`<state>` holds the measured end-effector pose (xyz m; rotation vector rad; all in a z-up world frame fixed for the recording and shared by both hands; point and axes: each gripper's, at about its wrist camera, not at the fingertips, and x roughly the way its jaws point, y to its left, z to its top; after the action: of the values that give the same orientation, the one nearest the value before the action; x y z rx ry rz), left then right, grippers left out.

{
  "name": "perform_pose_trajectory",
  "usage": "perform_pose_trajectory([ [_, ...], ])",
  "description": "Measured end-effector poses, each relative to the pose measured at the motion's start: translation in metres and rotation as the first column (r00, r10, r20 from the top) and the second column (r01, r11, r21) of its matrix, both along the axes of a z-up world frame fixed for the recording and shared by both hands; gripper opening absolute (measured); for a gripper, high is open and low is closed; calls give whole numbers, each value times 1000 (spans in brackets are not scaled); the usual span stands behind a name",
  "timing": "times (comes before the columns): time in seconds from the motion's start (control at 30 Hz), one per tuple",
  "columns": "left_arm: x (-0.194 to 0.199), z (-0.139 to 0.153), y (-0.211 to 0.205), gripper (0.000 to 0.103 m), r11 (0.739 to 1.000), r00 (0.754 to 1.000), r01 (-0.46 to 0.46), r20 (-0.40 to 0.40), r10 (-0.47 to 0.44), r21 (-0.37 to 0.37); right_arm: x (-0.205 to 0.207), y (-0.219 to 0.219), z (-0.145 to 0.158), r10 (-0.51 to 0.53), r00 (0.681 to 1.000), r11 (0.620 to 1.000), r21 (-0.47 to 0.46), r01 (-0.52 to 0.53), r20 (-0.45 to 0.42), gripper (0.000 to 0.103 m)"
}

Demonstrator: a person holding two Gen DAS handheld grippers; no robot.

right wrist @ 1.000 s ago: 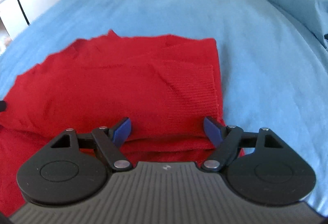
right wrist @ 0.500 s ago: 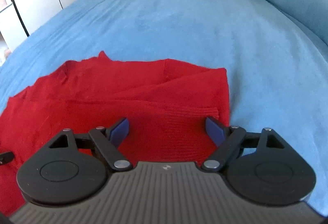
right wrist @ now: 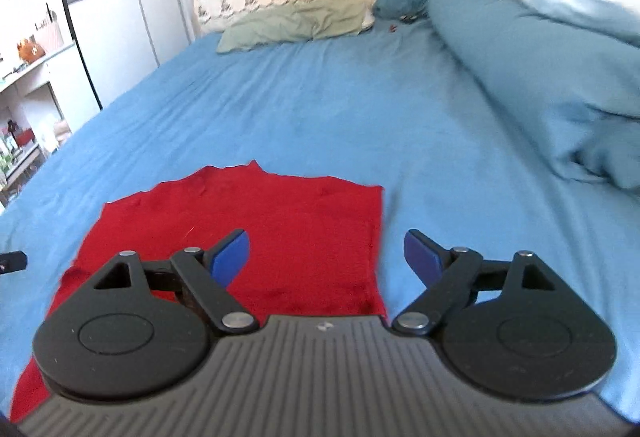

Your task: Fold small clothes

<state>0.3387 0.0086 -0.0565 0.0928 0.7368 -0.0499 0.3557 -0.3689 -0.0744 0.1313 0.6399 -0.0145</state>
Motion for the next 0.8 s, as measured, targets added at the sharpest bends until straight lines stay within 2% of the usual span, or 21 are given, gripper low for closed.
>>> perform_pose_trajectory([
  [0.17, -48, -9, 21, 103, 1000, 999, 8, -47, -8, -6, -81, -7, 2, -22, 1000, 1000, -18, 22, -14, 103],
  [0.27, -76, -23, 29, 103, 1000, 998, 21, -56, -21, 6, -118, -10, -13, -8, 998, 1000, -30, 6, -55, 103],
  [0.43, -124, -46, 42, 103, 999, 996, 43, -70, -46, -33, -175, -4, -41, 37, 993, 997, -62, -45, -115, 103],
  [0.57, -152, -66, 51, 101, 996, 989, 33, -143, -44, -78, -210, -1, -54, 32, 987, 999, -20, -35, -156, 103],
  [0.73, -176, -89, 59, 93, 989, 977, -10, -214, -22, -146, -241, 5, -65, 10, 980, 1000, 15, -7, -200, 103],
  [0.8, -183, -97, 61, 89, 986, 975, -20, -219, -18, -167, -248, 8, -73, 11, 977, 1000, 12, -9, -215, 96],
])
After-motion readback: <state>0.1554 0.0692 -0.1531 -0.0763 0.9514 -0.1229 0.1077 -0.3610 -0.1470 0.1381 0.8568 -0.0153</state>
